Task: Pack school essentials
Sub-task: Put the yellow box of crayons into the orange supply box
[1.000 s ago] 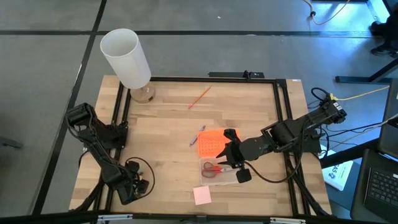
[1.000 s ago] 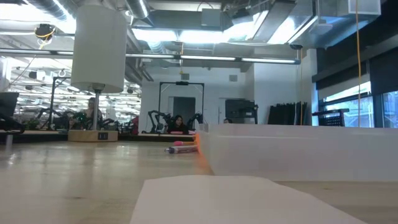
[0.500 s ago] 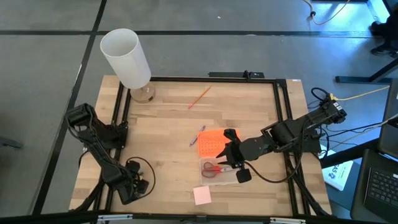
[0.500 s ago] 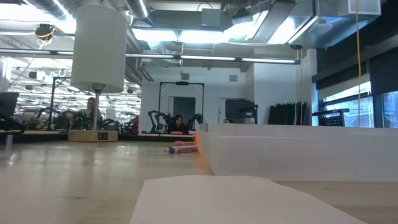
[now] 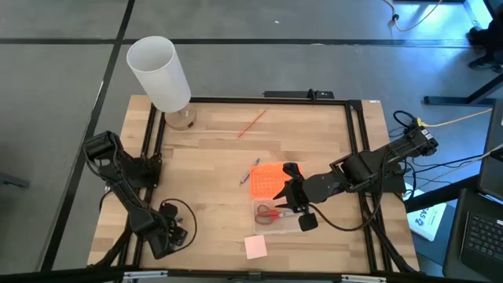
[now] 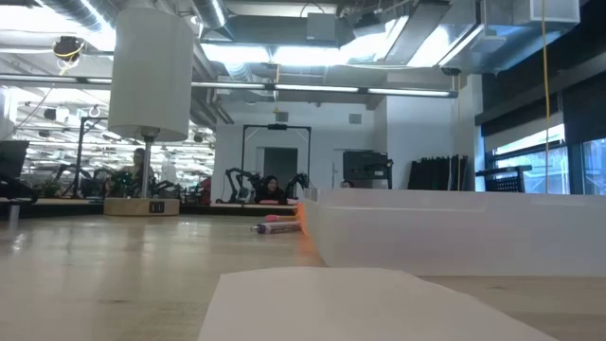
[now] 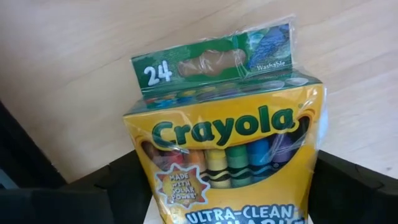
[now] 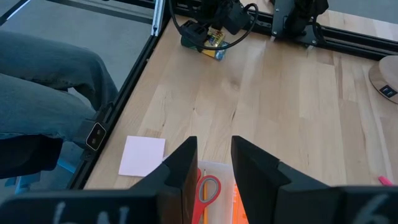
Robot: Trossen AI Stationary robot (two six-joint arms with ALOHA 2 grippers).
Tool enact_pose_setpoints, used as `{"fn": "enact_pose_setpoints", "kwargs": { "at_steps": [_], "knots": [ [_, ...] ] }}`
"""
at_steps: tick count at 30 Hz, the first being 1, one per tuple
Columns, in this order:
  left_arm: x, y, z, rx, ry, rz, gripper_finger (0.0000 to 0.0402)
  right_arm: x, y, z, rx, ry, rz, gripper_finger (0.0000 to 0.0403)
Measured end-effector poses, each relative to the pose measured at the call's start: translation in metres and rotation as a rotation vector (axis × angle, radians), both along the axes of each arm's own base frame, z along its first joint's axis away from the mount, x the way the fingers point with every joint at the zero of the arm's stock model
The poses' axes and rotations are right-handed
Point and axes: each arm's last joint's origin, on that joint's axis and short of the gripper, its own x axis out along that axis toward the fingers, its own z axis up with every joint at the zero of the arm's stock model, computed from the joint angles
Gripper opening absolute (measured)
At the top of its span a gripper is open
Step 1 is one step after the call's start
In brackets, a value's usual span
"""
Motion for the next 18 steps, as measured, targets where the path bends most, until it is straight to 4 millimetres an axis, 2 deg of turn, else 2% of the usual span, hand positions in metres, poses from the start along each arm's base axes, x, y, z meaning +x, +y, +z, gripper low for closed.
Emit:
{"fn": "enact_pose_setpoints", "kwargs": {
  "at_steps": [6, 12, 18],
  "knots": [
    [0.0, 0.001, 0.0, 0.011, 0.002, -0.012, 0.034, 0.0, 0.0, 0.0, 0.0, 0.0, 0.0, 0.0101],
    [0.001, 0.0, 0.002, 0.016, -0.013, -0.053, 0.0324, 0.0, 0.0, 0.0, 0.0, 0.0, 0.0, 0.0101],
    [0.011, 0.002, 0.012, 0.153, -0.106, -0.134, 0.0303, 0.0, 0.0, 0.0, 0.001, 0.0, 0.0, 0.0101]
  ]
}}
